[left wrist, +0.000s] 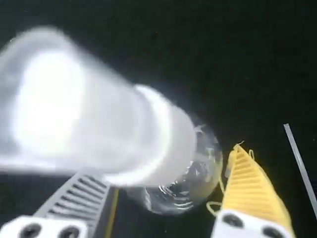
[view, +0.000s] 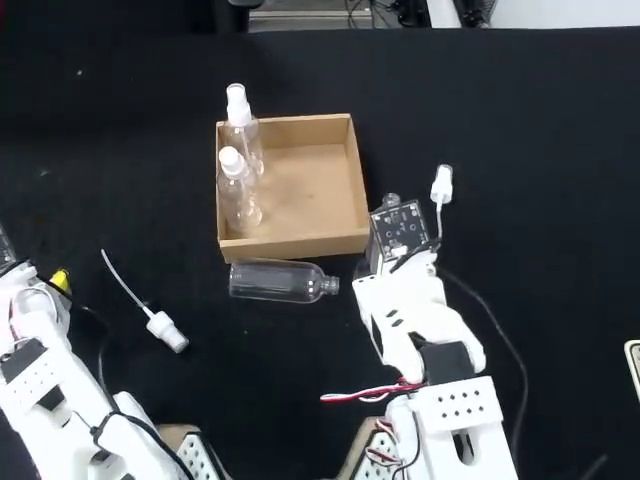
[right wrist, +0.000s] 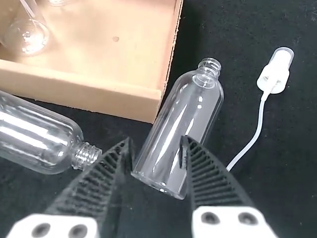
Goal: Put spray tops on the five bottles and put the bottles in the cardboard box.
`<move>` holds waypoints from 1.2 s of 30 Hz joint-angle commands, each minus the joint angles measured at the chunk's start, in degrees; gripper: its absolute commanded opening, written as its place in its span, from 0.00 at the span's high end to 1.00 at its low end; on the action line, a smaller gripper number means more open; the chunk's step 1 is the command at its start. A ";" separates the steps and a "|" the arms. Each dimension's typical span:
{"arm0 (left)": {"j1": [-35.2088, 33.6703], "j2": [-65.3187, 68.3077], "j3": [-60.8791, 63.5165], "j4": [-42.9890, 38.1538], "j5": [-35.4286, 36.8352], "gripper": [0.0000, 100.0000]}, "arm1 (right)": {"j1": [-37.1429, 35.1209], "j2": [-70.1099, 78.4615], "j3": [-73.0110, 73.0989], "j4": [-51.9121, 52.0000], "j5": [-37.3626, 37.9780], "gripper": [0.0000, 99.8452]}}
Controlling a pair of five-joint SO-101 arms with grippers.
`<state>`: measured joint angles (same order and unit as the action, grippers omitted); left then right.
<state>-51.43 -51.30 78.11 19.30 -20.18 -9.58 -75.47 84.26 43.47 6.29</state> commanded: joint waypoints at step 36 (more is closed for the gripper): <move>31.69 -34.81 -23.87 50.64 7.30 0.97 | 2.20 -1.45 -1.45 -1.05 0.00 0.87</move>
<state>-25.23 -82.95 58.59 67.30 -13.41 -8.35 -75.47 84.26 43.47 6.29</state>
